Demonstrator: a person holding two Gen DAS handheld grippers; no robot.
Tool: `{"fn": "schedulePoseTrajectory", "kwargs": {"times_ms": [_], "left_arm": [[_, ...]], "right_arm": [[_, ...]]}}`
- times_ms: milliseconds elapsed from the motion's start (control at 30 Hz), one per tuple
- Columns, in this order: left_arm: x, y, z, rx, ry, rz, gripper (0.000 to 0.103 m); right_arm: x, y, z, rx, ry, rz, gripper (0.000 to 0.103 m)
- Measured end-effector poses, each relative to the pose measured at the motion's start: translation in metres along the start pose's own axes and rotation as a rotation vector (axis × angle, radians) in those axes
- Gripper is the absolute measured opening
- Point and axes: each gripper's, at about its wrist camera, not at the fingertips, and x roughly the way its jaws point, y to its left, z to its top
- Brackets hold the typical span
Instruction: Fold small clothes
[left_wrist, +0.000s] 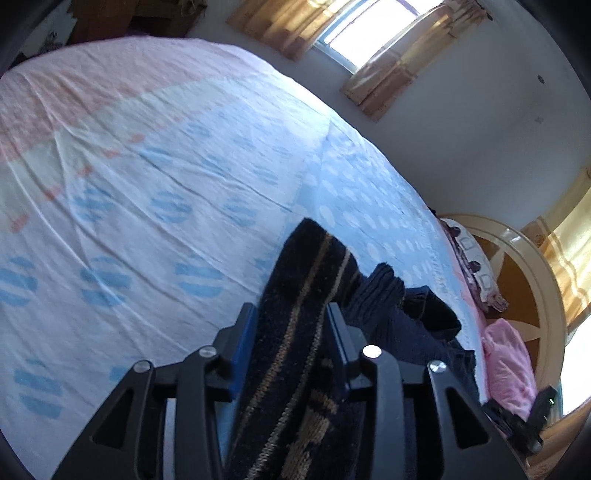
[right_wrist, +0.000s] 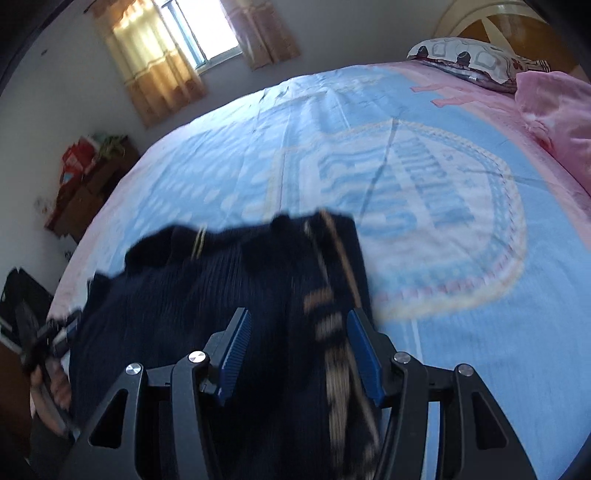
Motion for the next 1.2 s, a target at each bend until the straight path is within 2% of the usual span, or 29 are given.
{"fn": "schedulePoseTrajectory", "kwargs": {"times_ms": [67, 133, 167, 233, 300, 367, 400, 467, 533, 633, 767, 833, 900, 967, 1100, 1200], "left_arm": [[-0.003, -0.007, -0.001, 0.035, -0.025, 0.006, 0.040], [-0.007, -0.016, -0.005, 0.082, -0.049, 0.037, 0.046], [-0.008, -0.020, -0.008, 0.107, -0.056, 0.056, 0.052], [-0.007, -0.029, -0.015, 0.169, -0.058, 0.112, 0.054], [-0.006, -0.034, -0.018, 0.199, -0.057, 0.116, 0.054], [-0.007, -0.035, -0.020, 0.216, -0.059, 0.128, 0.056], [-0.005, -0.035, -0.021, 0.219, -0.053, 0.141, 0.059], [-0.002, -0.032, -0.020, 0.203, -0.039, 0.142, 0.062], [-0.001, -0.026, -0.018, 0.171, -0.032, 0.140, 0.065], [0.002, -0.018, -0.017, 0.123, -0.010, 0.138, 0.067], [0.001, -0.021, -0.020, 0.136, -0.007, 0.163, 0.067], [0.000, -0.025, -0.022, 0.162, -0.017, 0.182, 0.067], [0.001, -0.030, -0.024, 0.189, -0.024, 0.204, 0.071], [0.000, -0.034, -0.025, 0.209, -0.037, 0.224, 0.075], [-0.001, -0.037, -0.028, 0.236, -0.047, 0.243, 0.080], [0.000, -0.038, -0.027, 0.245, -0.042, 0.240, 0.082]], "right_arm": [[-0.011, 0.007, -0.013, -0.045, -0.002, 0.003, 0.055], [-0.020, 0.019, -0.027, -0.127, -0.001, -0.009, 0.055], [-0.021, 0.023, -0.033, -0.160, 0.008, -0.019, 0.055], [-0.017, 0.028, -0.045, -0.221, 0.035, -0.092, 0.055], [-0.012, 0.021, -0.052, -0.223, 0.056, -0.160, 0.055], [-0.012, 0.009, -0.059, -0.191, 0.062, -0.163, 0.053], [-0.015, 0.005, -0.060, -0.184, 0.053, -0.173, 0.053], [-0.015, -0.003, -0.063, -0.158, 0.085, -0.168, 0.044], [-0.017, -0.007, -0.068, -0.148, 0.098, -0.147, 0.041], [-0.023, -0.006, -0.082, -0.174, 0.111, -0.173, 0.040], [-0.032, 0.000, -0.083, -0.187, 0.068, -0.207, 0.041], [-0.040, 0.009, -0.074, -0.198, 0.004, -0.236, 0.041], [-0.046, 0.026, -0.057, -0.218, -0.055, -0.219, 0.041], [-0.042, 0.048, -0.043, -0.246, -0.073, -0.154, 0.044], [-0.007, 0.102, -0.031, -0.353, -0.012, -0.052, 0.044], [0.020, 0.125, -0.032, -0.406, 0.022, -0.072, 0.044]]}}
